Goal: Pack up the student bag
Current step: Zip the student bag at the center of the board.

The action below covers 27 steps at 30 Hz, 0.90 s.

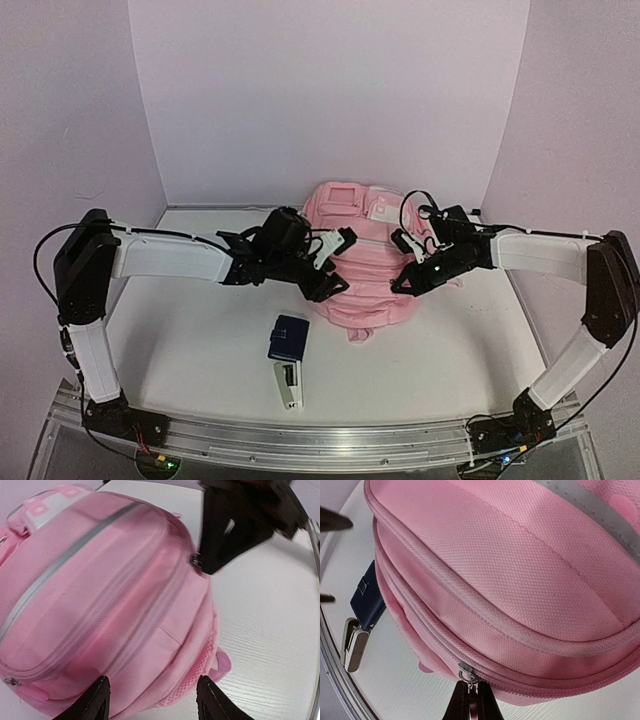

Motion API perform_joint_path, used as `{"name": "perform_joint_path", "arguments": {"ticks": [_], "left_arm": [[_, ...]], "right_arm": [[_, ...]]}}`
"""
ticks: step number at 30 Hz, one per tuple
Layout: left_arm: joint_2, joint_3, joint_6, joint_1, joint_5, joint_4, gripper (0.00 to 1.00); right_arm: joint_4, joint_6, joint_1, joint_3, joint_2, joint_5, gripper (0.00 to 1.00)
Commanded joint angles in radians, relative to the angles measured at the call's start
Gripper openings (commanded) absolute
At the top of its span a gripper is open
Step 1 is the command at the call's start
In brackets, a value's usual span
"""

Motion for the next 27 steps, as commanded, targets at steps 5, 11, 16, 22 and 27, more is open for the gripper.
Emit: {"name": "perform_joint_path", "arguments": {"ticks": [5,11,16,22,27], "left_arm": [[0.046,0.033,0.316,-0.064,-0.061,0.136,0.53],[0.135,0.130,0.406,-0.080,-0.124,0.091,0.51],[0.195,0.199,0.430,-0.081,-0.145,0.083,0.47],[0.252,0.249,0.440,-0.079,-0.258,0.087,0.23],[0.233,0.208,0.438,-0.079,-0.293,0.111,0.01]], "right_arm": [[-0.011,0.010,0.003,0.019,-0.019,-0.006,0.00],[-0.017,0.021,0.003,0.035,-0.002,-0.036,0.00],[-0.024,0.025,0.003,0.044,0.003,-0.059,0.00],[-0.042,0.008,-0.003,0.043,-0.005,-0.036,0.00],[-0.054,0.009,-0.088,0.037,0.009,-0.045,0.00]]}}
